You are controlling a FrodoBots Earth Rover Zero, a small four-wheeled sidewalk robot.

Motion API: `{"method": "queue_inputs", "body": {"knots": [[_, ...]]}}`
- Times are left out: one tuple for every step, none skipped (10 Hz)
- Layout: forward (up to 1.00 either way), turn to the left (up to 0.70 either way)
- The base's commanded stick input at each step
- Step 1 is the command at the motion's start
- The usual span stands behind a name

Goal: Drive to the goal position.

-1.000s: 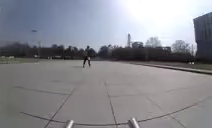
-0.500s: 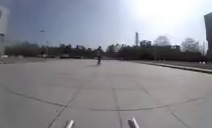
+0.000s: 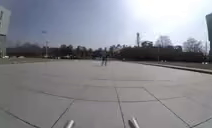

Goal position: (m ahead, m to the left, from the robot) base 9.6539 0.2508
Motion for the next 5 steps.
{"method": "queue_inputs", "body": {"knots": [[1.00, -0.27], [1.00, -0.27], [1.00, -0.27], [1.00, -0.27], [1.00, -0.27]]}}
